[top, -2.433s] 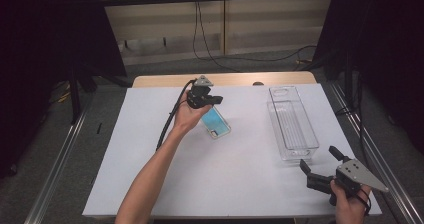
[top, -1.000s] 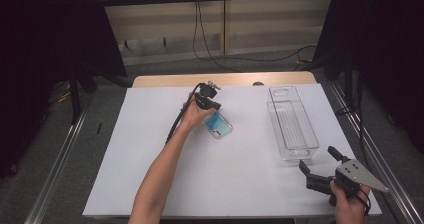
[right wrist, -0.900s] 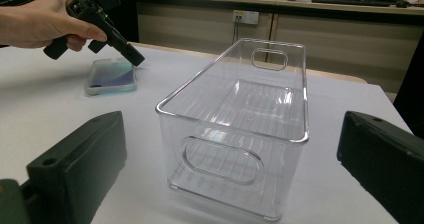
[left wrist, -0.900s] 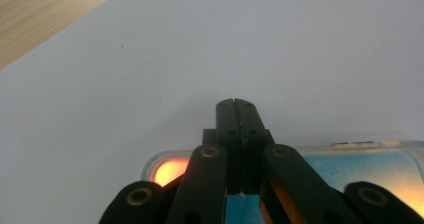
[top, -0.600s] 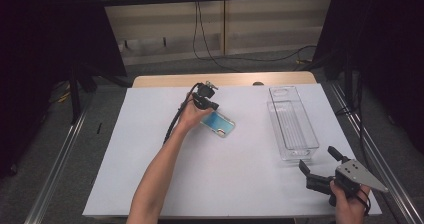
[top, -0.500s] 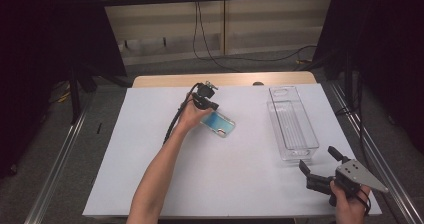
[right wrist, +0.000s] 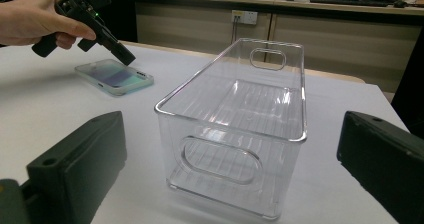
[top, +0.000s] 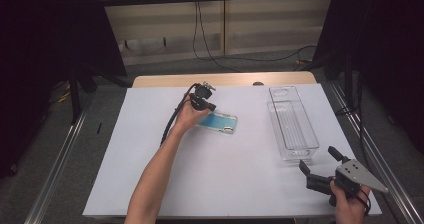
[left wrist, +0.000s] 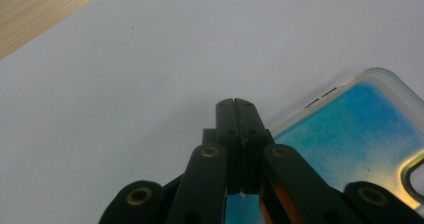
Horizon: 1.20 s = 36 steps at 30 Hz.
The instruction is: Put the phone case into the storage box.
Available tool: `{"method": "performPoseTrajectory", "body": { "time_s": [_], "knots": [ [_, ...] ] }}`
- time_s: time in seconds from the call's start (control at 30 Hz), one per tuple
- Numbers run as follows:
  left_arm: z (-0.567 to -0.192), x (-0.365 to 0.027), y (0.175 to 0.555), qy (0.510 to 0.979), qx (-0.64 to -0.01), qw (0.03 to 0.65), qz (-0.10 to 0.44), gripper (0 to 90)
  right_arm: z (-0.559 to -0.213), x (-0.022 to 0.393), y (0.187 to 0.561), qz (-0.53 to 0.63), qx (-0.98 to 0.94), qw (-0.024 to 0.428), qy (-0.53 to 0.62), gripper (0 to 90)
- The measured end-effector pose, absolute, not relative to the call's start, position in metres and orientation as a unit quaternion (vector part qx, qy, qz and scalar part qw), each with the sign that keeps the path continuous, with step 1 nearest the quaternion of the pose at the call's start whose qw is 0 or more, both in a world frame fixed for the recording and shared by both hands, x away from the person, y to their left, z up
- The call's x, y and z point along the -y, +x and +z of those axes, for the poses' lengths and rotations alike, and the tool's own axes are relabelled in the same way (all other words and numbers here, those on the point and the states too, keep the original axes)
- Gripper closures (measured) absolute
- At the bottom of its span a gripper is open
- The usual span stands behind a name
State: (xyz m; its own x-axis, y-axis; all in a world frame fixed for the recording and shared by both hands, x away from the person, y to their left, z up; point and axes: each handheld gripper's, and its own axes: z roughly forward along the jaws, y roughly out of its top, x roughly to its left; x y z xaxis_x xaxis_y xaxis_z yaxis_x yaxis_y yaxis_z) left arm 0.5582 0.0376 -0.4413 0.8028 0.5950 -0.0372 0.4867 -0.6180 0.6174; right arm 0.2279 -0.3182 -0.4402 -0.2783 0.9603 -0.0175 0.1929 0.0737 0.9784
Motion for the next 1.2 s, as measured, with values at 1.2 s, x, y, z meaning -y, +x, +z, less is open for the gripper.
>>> {"method": "performPoseTrajectory", "body": {
  "time_s": [1.2],
  "knots": [
    [-0.443,-0.059,0.547,0.89,-0.312,0.32,0.093,90.0,-0.44,0.318,0.228,0.499,-0.624,0.385,0.462,0.0]
  ]
}}
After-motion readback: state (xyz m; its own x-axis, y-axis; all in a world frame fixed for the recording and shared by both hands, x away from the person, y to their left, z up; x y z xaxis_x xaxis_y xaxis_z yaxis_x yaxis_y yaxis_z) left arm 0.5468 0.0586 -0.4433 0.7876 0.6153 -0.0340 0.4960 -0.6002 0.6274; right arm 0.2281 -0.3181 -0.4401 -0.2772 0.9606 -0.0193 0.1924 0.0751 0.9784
